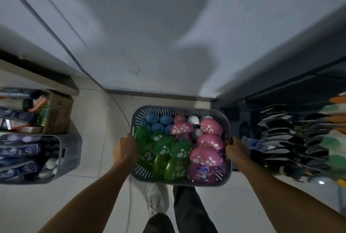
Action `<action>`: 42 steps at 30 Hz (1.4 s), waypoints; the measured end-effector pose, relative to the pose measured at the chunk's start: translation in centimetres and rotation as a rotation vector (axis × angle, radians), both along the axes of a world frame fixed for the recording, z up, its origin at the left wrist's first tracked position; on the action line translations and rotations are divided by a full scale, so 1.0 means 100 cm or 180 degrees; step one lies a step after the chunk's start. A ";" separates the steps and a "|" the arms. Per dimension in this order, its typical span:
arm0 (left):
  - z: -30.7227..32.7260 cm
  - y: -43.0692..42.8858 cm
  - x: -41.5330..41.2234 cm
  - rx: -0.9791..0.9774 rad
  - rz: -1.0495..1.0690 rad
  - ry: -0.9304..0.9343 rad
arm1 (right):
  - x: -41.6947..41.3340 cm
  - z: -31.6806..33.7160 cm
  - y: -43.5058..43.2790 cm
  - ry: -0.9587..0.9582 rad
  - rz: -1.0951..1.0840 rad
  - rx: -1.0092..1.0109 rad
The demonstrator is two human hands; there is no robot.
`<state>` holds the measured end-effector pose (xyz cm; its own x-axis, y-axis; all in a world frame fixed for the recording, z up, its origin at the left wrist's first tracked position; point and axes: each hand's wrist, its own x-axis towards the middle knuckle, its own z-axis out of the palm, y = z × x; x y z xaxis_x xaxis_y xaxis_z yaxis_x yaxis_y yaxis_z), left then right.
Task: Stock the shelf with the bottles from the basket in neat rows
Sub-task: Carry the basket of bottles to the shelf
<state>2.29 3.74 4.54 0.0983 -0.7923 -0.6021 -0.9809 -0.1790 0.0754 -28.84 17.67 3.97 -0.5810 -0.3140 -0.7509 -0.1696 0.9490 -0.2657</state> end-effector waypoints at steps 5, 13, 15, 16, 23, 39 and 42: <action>0.069 0.005 0.006 -0.0191 -0.0195 0.0147 | 0.019 0.080 0.038 0.0125 -0.0024 -0.0203; 0.174 0.047 0.011 -0.0613 -0.1383 0.0058 | 0.055 0.193 0.141 0.0677 0.0166 -0.0483; 0.191 0.065 0.011 -0.0702 -0.1573 0.0107 | 0.064 0.210 0.174 0.0743 0.0173 -0.0612; 0.199 0.074 0.010 -0.0741 -0.1667 0.0115 | 0.067 0.218 0.190 0.0768 0.0161 -0.0641; 0.228 0.155 -0.005 -0.0628 -0.2265 0.0242 | 0.087 0.237 0.311 0.0848 -0.0093 -0.0329; 0.251 0.382 -0.210 -0.0538 -0.3649 0.0340 | 0.012 0.243 0.609 0.0787 -0.1329 -0.0162; 0.255 0.422 -0.260 -0.0473 -0.3943 0.0396 | -0.019 0.253 0.658 0.0902 -0.1409 -0.0099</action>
